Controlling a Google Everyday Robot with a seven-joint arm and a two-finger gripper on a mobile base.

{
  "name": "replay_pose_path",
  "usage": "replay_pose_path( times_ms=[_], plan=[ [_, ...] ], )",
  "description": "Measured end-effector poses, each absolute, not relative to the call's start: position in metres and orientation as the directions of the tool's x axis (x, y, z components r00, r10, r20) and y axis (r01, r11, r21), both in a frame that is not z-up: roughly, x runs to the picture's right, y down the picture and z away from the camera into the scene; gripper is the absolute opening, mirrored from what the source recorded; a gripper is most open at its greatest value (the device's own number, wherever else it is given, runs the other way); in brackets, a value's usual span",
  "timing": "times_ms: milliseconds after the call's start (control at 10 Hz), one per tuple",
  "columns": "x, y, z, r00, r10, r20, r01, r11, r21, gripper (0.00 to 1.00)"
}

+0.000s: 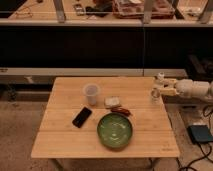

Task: Stand the bottle upright

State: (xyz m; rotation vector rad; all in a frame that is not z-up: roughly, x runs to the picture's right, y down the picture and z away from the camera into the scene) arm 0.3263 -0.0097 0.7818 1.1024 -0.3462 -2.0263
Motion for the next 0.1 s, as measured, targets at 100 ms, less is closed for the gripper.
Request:
replay_pose_path(
  times_ms=[100],
  plan=[
    [0.3262, -0.0097, 0.7818, -0.313, -0.747, -0.587, 0.510, -0.653, 0.560, 0.00]
  ],
)
